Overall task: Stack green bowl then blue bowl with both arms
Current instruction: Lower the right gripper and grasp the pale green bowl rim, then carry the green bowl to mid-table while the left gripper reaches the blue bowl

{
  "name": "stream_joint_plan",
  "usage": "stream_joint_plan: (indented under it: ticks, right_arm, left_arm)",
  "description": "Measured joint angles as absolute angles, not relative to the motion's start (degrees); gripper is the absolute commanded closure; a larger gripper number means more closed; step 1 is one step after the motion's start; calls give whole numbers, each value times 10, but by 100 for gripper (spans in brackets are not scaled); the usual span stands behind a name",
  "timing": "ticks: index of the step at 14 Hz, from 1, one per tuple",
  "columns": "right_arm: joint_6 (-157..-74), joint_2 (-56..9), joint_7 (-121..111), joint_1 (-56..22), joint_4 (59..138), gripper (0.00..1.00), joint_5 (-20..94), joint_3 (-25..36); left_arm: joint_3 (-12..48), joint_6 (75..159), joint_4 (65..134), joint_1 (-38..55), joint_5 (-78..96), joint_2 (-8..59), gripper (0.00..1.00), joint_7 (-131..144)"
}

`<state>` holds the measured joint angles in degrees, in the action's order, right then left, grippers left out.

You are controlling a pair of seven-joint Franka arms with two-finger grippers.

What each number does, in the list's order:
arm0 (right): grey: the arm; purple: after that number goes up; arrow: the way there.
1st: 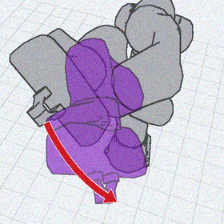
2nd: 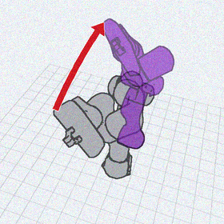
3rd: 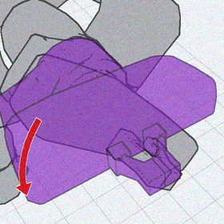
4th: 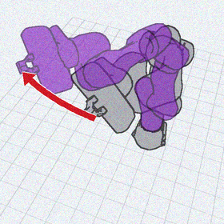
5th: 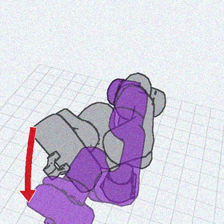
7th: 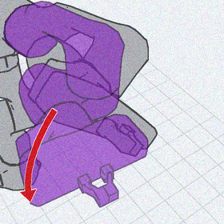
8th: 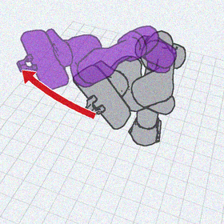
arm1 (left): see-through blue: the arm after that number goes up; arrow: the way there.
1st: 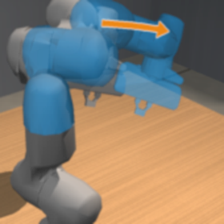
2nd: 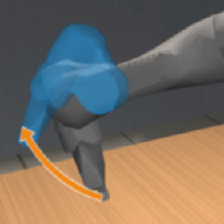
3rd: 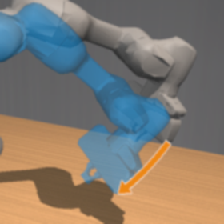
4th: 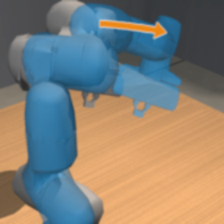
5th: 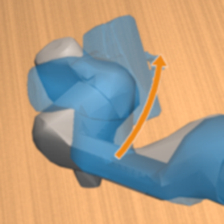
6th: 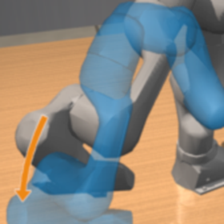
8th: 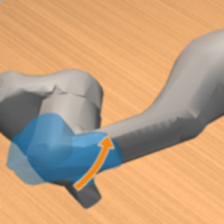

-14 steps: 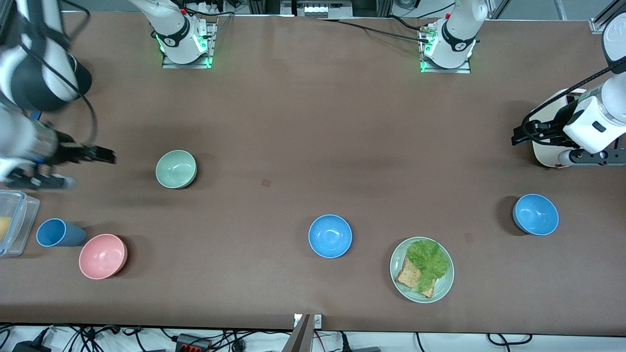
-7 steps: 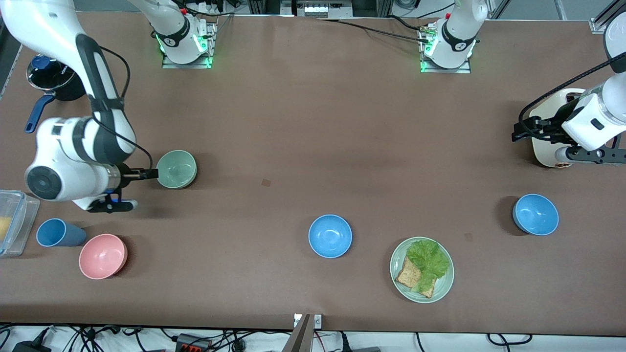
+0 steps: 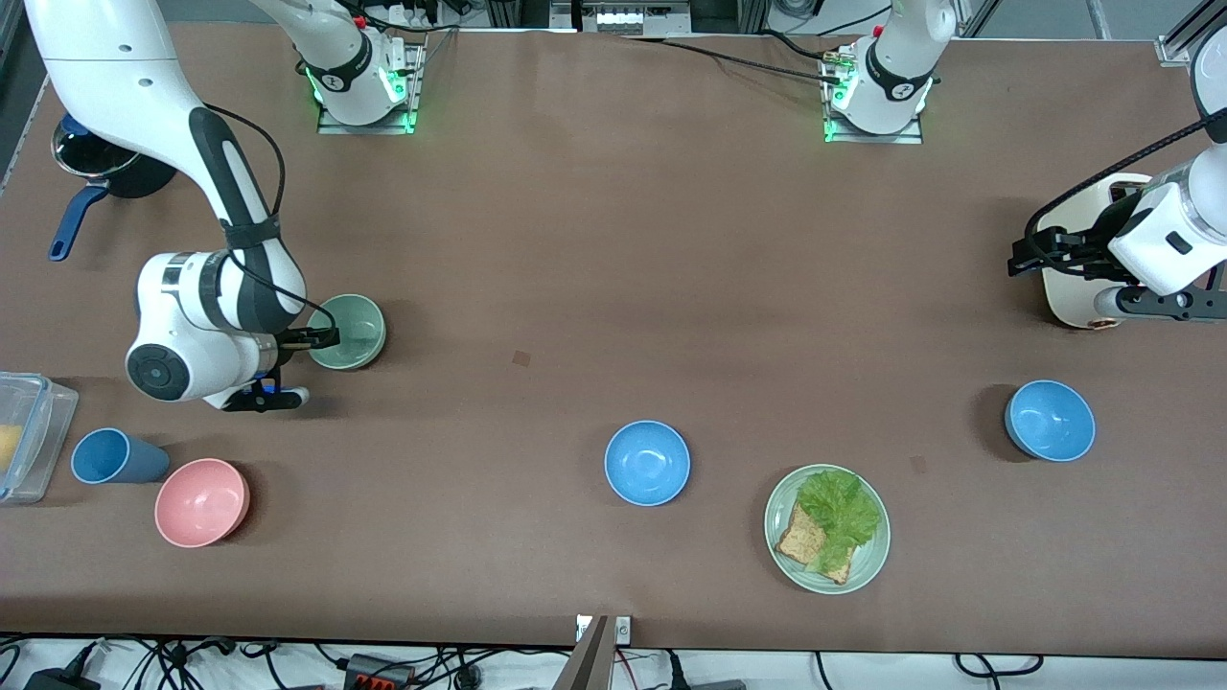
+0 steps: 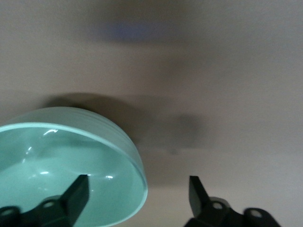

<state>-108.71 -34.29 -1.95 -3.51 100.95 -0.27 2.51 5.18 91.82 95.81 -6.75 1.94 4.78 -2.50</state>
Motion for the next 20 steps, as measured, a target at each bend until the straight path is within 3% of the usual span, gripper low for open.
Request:
stream_joint_plan:
  ticks: [4, 12, 16, 20]
  right_arm:
    - [-1088, -350, -19, -35, 1011, 99, 2, 25]
    - [-1053, -341, -16, -78, 955, 100, 24, 15]
    - [-1005, -340, 80, -188, 875, 100, 58, 7]
    - [-1032, -360, 186, -289, 870, 100, 121, 7]
  left_arm:
    - [48, 917, 958, -88, 19, 67, 0, -25]
    - [46, 935, 956, -104, 15, 124, 0, -31]
    - [45, 981, 927, -141, 14, 186, 0, -36]
    - [44, 993, 869, -181, 14, 270, 0, -89]
